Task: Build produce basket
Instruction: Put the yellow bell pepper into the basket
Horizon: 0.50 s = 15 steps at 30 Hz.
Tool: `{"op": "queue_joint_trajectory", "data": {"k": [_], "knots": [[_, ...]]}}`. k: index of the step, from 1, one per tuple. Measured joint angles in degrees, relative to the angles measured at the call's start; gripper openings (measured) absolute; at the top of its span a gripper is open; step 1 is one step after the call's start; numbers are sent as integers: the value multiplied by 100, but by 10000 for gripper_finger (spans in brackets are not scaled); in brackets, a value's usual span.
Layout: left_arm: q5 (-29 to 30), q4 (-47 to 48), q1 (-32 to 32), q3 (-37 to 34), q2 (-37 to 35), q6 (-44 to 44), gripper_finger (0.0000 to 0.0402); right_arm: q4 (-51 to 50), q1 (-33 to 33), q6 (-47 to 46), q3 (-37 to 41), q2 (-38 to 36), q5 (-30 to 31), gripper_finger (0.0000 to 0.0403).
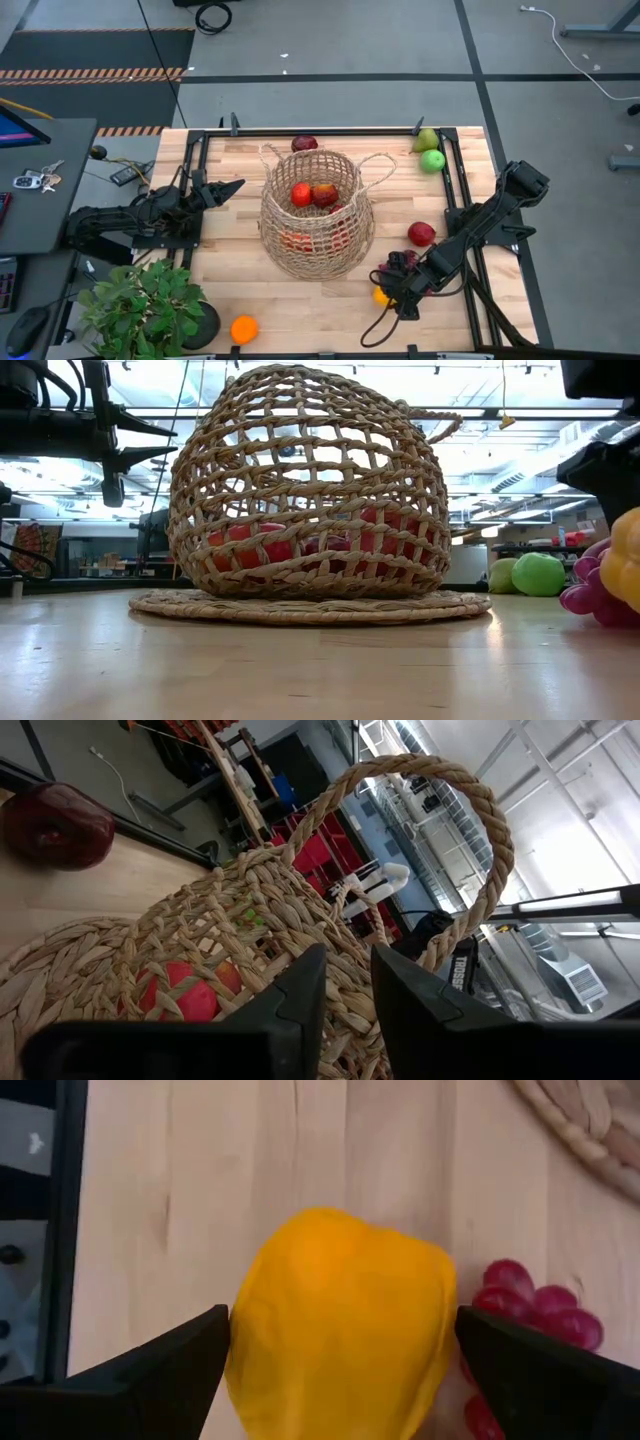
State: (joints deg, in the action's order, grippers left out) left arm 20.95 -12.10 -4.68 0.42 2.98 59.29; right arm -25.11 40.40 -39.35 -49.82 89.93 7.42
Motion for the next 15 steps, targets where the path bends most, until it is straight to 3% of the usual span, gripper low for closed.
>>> {"op": "queue_joint_trajectory", "data": {"k": [6,15], "knots": [[-2,0,1,-1,0,-2,91,180,-2,12,59,0,0,382],[-2,0,2,-2,0,-2,85,247,0,9,66,0,0,329]]}}
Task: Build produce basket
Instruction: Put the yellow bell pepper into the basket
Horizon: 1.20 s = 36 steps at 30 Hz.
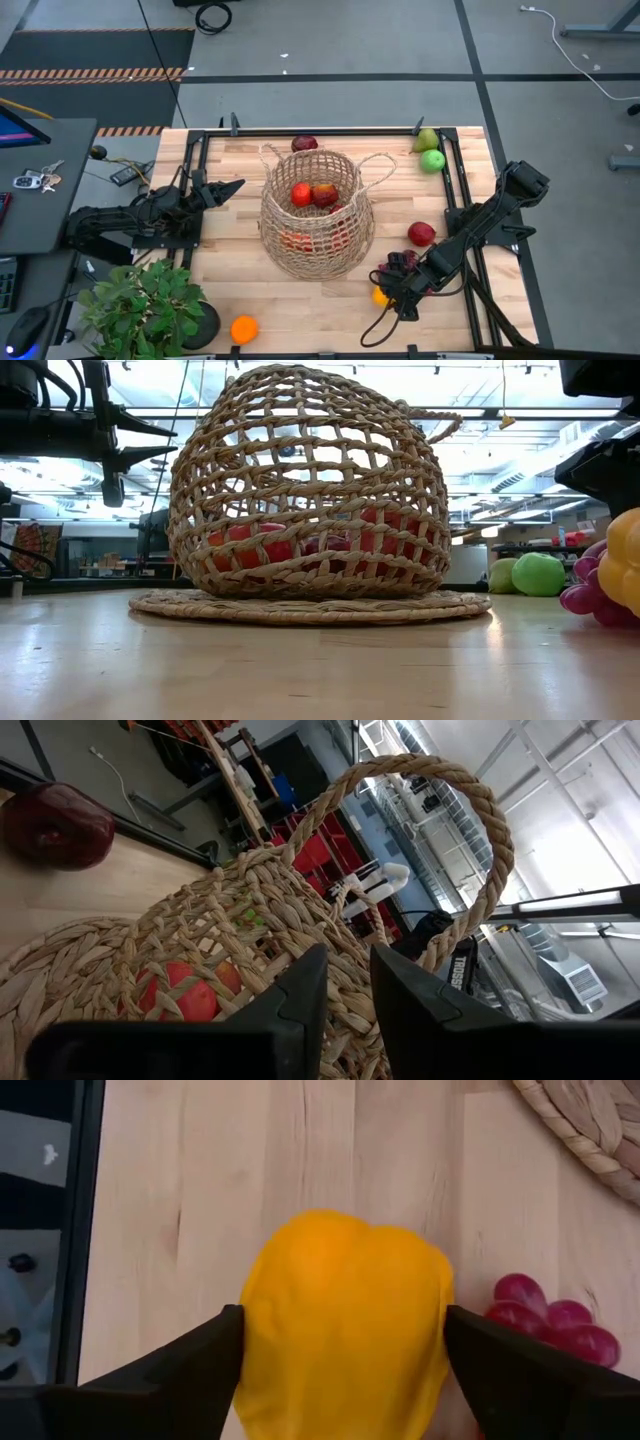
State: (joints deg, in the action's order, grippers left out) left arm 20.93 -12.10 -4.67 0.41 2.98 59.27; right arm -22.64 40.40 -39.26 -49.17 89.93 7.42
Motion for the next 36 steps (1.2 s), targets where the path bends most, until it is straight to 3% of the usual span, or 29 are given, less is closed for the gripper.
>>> {"op": "queue_joint_trajectory", "data": {"k": [23,30,36], "knots": [[2,0,0,0,0,1,89,92,-322,-473,-28,-237,-898,311],[0,0,0,0,0,0,85,269,-690,-818,-31,-886,-1120,311],[0,0,0,0,0,2,90,1013,-1084,-1255,-31,-1657,-1185,311]]}}
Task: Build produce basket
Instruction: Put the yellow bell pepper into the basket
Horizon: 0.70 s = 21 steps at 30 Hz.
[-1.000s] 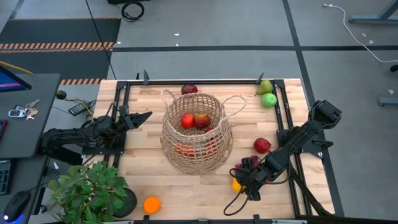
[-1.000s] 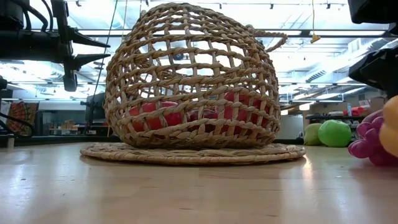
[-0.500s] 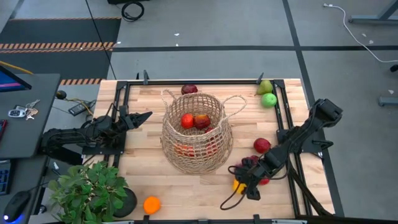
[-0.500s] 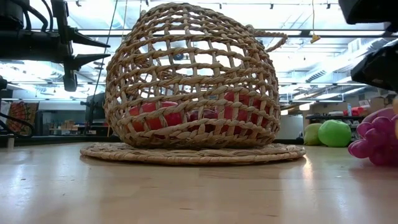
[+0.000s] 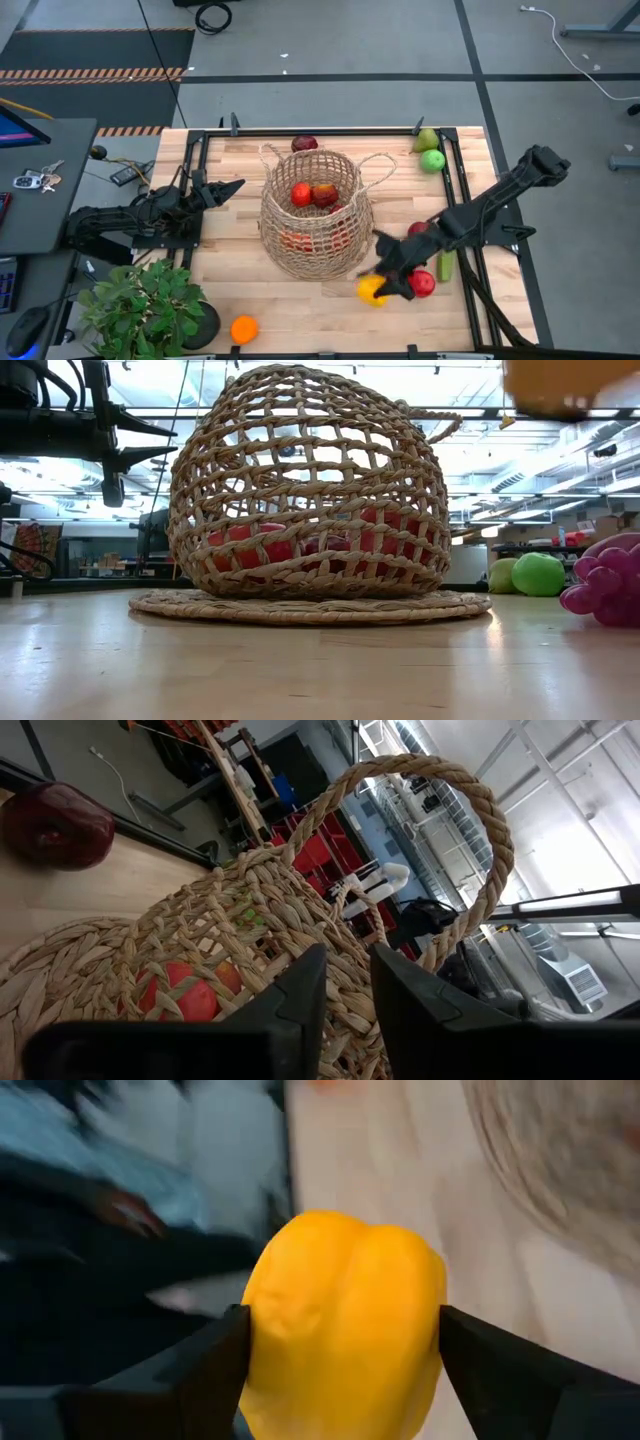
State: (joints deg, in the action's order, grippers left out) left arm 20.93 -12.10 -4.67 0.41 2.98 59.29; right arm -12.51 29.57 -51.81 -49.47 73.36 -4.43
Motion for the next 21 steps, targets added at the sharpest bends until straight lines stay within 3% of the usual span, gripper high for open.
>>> {"op": "queue_joint_trajectory", "data": {"k": [6,14,21], "knots": [[1,0,0,0,0,0,91,1689,-351,125,-2,-527,416,311],[1,0,-2,0,0,-2,90,4246,-757,1275,-4,-830,1133,311],[0,0,-1,0,0,0,91,5501,-1022,2340,-7,-1146,2103,311]]}}
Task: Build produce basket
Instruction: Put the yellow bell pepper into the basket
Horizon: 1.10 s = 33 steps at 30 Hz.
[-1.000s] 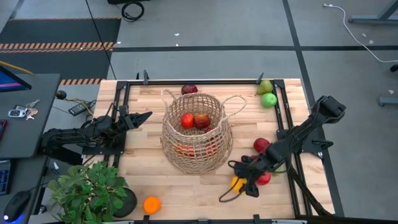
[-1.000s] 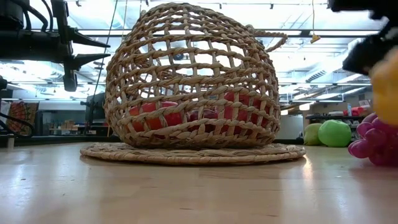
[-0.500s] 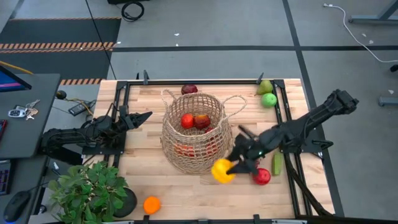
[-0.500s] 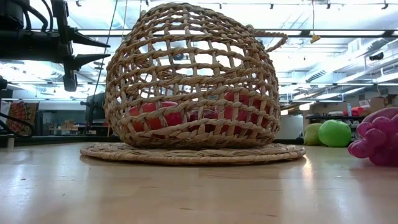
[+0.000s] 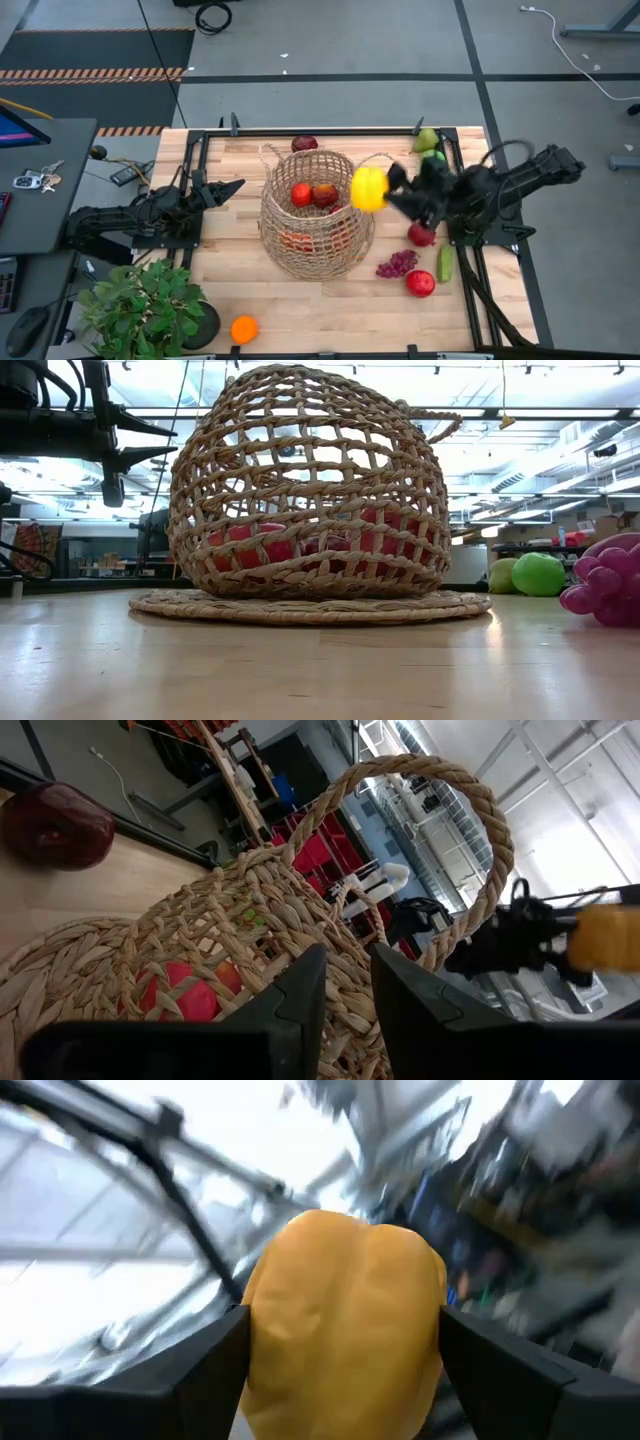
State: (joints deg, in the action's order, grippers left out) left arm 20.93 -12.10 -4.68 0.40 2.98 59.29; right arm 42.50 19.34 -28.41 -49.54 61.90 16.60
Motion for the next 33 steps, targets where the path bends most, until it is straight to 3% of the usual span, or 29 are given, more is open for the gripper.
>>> {"op": "queue_joint_trajectory", "data": {"k": [9,21,33], "knots": [[2,0,1,2,0,0,89,1693,-354,1294,-2,-285,974,311],[0,0,0,2,0,-1,88,1369,-567,1362,-2,-294,1122,311],[0,0,-1,0,0,-2,87,509,-583,1757,-7,-293,2218,311]]}}
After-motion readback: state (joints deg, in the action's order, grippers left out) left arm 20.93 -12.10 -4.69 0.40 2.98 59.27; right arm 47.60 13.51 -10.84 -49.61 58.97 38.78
